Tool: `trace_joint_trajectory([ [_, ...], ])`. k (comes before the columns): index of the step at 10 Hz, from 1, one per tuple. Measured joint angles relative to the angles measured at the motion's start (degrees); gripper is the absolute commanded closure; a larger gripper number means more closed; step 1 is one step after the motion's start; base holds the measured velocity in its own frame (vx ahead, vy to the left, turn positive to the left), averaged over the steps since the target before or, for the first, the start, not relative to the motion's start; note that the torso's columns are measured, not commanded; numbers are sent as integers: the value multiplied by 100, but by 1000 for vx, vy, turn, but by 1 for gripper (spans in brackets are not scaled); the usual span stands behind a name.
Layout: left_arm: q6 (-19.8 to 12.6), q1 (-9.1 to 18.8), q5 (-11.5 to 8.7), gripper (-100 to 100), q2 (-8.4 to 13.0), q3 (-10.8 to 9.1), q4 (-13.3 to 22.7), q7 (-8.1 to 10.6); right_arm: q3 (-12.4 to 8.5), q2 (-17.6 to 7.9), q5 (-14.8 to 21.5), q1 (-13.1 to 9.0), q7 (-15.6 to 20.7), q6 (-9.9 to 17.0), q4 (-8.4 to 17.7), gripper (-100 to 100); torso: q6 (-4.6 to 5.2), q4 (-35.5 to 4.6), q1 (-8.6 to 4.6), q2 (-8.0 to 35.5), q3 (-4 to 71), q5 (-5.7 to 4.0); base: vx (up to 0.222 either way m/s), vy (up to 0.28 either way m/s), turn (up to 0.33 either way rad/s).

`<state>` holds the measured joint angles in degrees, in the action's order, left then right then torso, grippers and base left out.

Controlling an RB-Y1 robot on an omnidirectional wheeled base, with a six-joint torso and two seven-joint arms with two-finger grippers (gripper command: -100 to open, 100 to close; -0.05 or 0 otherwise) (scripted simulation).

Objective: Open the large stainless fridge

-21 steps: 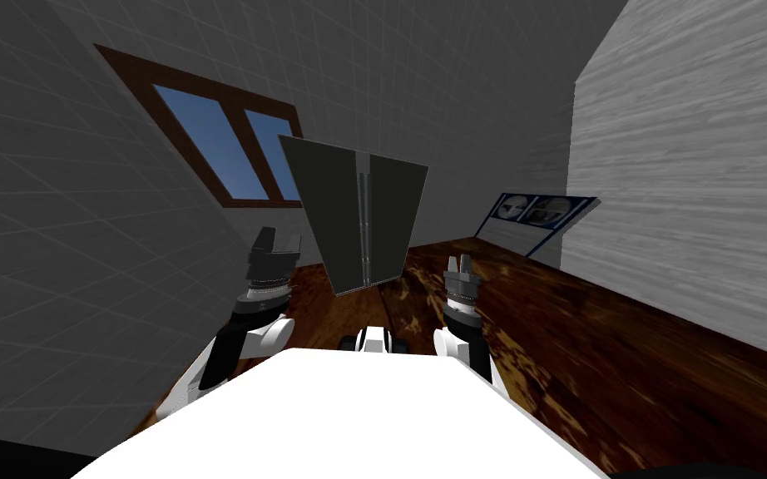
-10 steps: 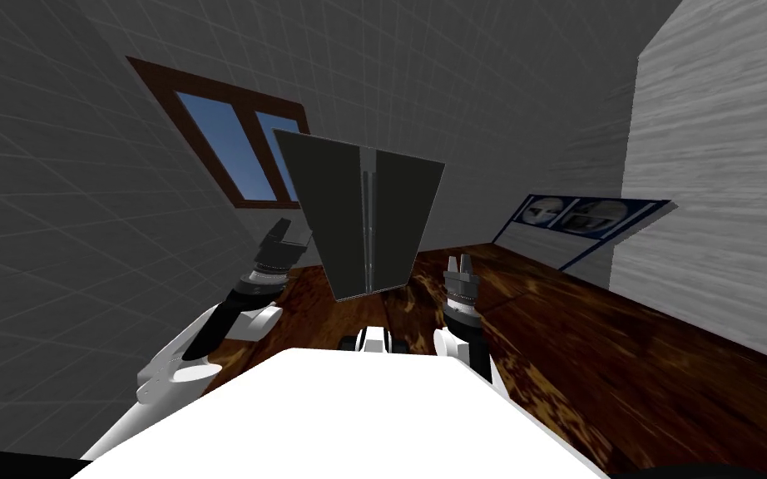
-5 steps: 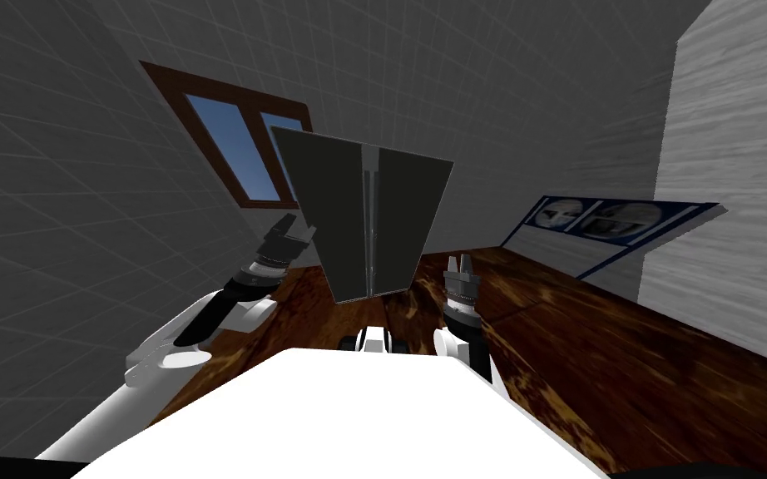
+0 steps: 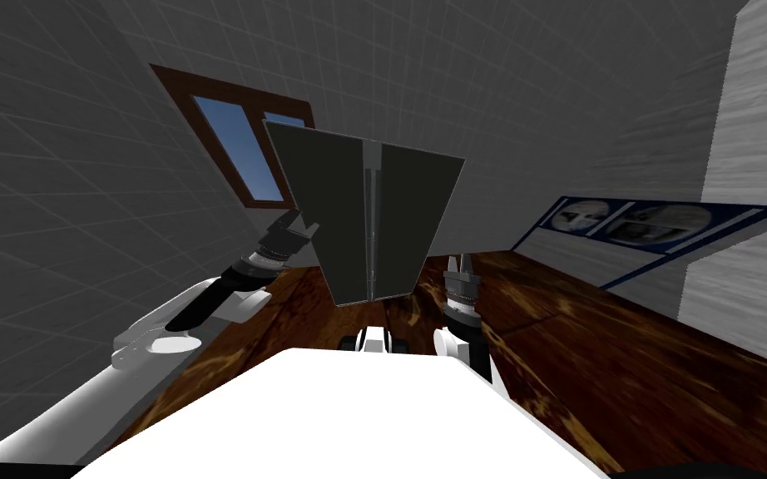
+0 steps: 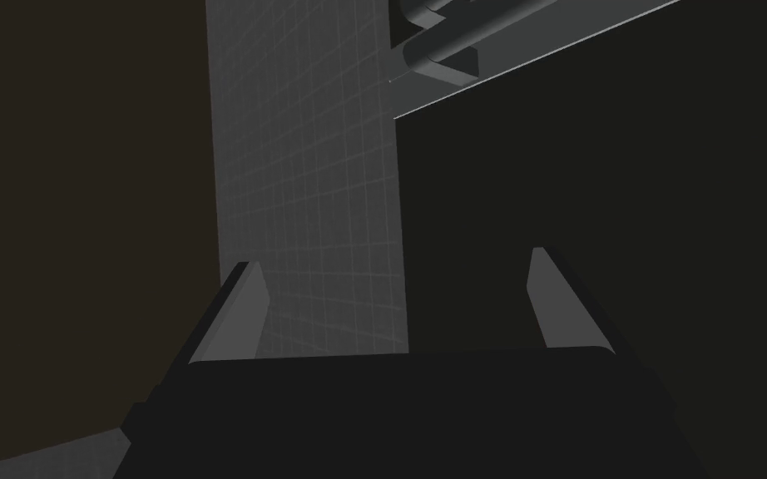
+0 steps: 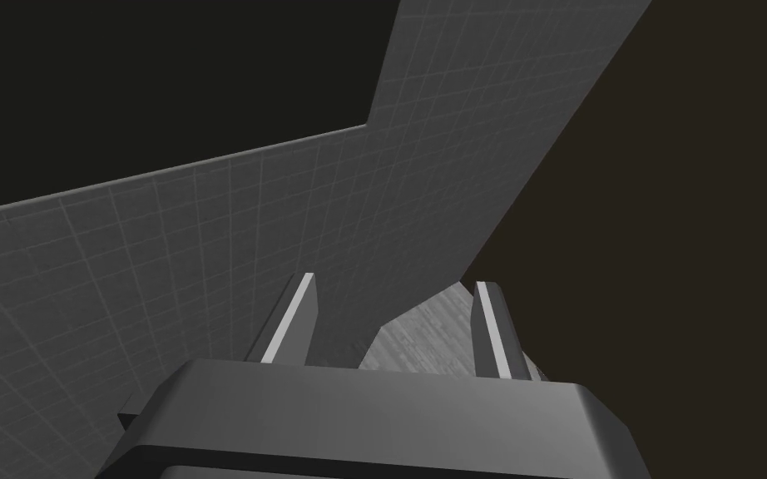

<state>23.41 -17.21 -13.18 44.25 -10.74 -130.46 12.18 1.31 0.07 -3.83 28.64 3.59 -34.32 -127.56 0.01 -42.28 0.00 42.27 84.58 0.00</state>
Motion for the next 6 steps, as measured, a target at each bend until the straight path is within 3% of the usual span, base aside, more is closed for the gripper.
trace_joint_trajectory([
  [6,-304,323,-252,-100,932,-121,86,449,0,0,0,-1,0,0,0,0,0,-4,5,15,-8,1,90,-30,92],
])
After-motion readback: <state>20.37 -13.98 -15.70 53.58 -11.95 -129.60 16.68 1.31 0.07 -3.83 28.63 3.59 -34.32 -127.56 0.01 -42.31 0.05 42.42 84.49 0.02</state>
